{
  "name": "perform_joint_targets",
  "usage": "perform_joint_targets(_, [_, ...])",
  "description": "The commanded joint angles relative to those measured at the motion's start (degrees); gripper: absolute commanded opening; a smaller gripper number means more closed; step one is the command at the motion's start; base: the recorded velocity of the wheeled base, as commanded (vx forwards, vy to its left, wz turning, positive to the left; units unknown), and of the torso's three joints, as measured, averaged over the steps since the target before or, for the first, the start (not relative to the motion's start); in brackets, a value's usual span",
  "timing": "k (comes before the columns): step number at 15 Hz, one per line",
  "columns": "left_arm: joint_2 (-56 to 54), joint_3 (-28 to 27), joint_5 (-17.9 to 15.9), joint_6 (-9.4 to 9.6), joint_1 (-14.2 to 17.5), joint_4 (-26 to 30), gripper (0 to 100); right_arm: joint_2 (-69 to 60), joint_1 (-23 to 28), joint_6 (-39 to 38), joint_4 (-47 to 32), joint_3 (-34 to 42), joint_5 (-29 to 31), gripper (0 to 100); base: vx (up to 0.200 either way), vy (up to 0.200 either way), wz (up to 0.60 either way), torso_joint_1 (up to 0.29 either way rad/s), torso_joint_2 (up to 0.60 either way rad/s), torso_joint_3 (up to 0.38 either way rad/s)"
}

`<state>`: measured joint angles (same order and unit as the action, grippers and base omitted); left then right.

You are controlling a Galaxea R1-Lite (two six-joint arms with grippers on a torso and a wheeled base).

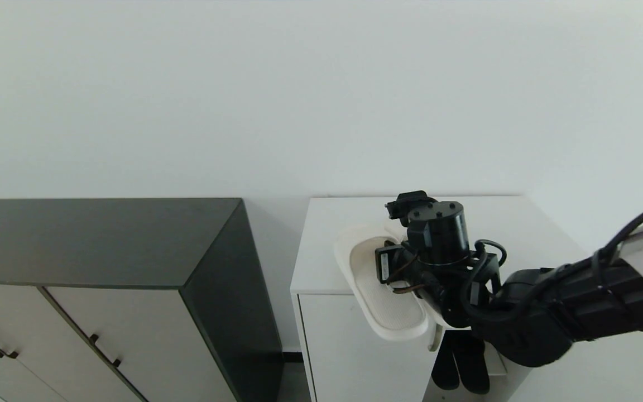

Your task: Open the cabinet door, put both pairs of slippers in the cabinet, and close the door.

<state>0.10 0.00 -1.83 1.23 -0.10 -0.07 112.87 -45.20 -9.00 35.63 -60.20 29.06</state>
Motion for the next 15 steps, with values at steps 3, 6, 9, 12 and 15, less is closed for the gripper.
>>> perform_joint_targets(3, [0.0, 0.0, 0.0, 0.00, 0.0, 0.0, 0, -3.9, -1.0, 0.0, 0.1, 2.5, -0.7, 0, 0.000, 0.000, 0.00, 0.000, 0.00, 0.000])
perform_joint_targets(6, [0.0, 0.0, 0.0, 0.00, 0.0, 0.0, 0, -2.3, -1.1, 0.0, 0.6, 2.5, -0.7, 0, 0.000, 0.000, 0.00, 0.000, 0.00, 0.000])
perform_joint_targets(9, [0.0, 0.0, 0.0, 0.00, 0.0, 0.0, 0, -2.0, -1.2, 0.0, 1.5, 2.2, -0.6, 0, 0.000, 0.000, 0.00, 0.000, 0.00, 0.000])
perform_joint_targets(12, [0.0, 0.0, 0.0, 0.00, 0.0, 0.0, 0, -1.9, -1.3, 0.0, 1.5, 2.2, -0.6, 0, -0.200, 0.000, 0.00, 0.010, 0.01, -0.001])
perform_joint_targets(15, [0.0, 0.0, 0.0, 0.00, 0.0, 0.0, 0, -1.6, -1.2, 0.0, 1.6, 2.2, -0.6, 0, -0.200, 0.000, 0.00, -0.004, 0.00, 0.004])
